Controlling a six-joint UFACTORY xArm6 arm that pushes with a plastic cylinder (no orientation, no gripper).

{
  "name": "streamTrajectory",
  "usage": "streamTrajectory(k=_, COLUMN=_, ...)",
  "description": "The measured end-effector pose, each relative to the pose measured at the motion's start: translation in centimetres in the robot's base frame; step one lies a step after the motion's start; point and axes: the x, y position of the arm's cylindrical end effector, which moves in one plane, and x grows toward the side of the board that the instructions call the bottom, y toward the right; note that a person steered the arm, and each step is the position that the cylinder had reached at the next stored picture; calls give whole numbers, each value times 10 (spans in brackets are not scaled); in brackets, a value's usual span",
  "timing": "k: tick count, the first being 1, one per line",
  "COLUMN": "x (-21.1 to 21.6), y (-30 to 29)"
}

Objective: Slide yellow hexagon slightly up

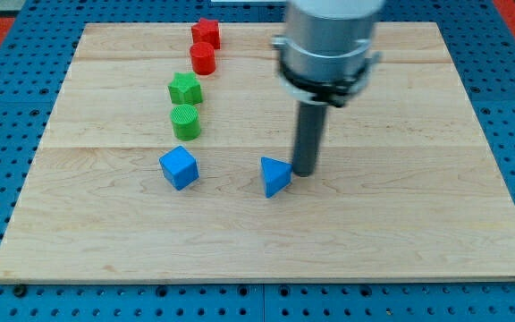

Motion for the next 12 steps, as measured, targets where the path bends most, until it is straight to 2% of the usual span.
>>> streamTrajectory(k=2, x=59, y=-73)
streamTrajectory(k=3, x=59, y=-78)
streamTrajectory(k=4, x=68, y=-39)
streamTrajectory(k=5, x=17, y=-2)
streamTrajectory(k=7, x=-166, y=76)
streamTrajectory(k=8, x=-227, y=77)
streamTrajectory(k=10, x=-237, y=60)
streamTrajectory(k=11, x=-265, y=58)
streamTrajectory(k=12, x=-246, y=70)
